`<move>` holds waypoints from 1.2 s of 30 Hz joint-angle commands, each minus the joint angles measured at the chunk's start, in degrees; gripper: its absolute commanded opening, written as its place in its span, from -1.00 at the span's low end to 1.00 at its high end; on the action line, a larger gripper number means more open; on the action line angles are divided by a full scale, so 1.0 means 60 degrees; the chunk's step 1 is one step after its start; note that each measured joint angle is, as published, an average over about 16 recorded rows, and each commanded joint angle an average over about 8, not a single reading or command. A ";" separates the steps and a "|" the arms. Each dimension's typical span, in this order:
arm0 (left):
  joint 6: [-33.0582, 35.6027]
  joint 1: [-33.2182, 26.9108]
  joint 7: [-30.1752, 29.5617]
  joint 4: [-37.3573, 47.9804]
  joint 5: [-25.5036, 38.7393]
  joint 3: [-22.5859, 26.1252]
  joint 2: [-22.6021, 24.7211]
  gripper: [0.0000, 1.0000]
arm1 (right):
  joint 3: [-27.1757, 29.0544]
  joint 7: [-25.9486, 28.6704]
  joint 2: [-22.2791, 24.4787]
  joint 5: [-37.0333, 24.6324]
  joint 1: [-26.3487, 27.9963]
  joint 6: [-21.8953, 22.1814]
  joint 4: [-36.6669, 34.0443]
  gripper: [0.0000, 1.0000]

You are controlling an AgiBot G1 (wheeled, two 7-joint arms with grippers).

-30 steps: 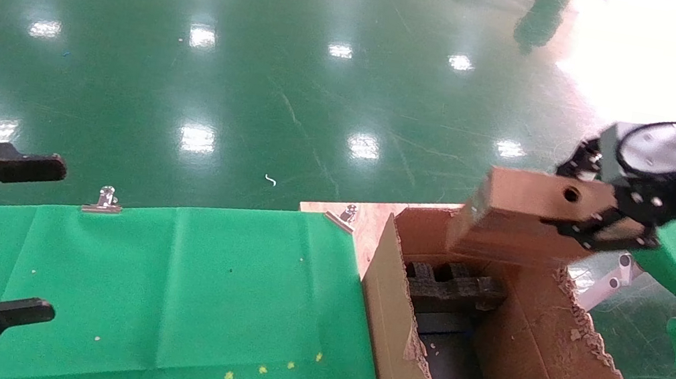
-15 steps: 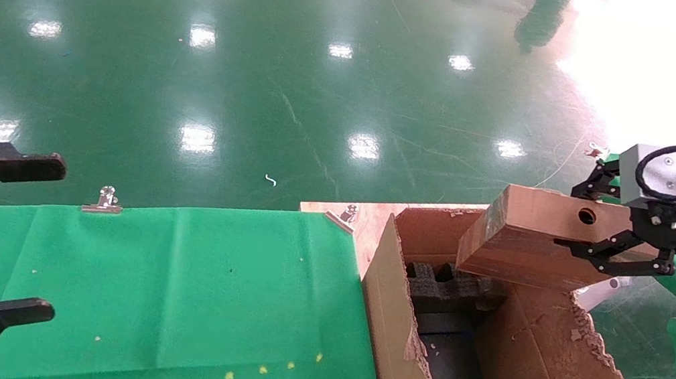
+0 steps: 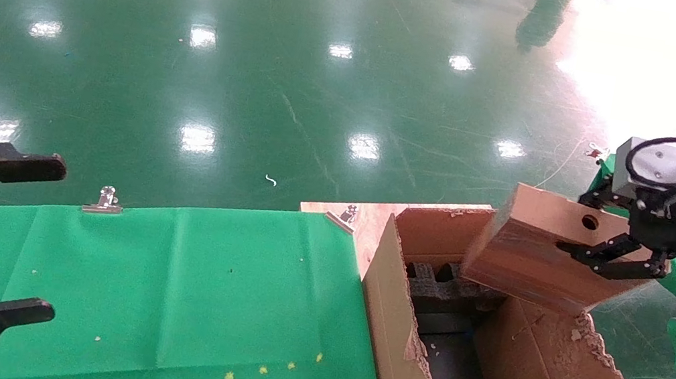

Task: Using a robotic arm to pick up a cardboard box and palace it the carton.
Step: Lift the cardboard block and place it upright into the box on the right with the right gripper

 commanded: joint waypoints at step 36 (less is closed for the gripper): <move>0.0000 -0.0001 0.0001 0.0000 -0.0001 0.0002 -0.0001 1.00 | -0.0971 1.2582 0.1708 -0.2573 -0.0786 0.1940 0.4048 -1.00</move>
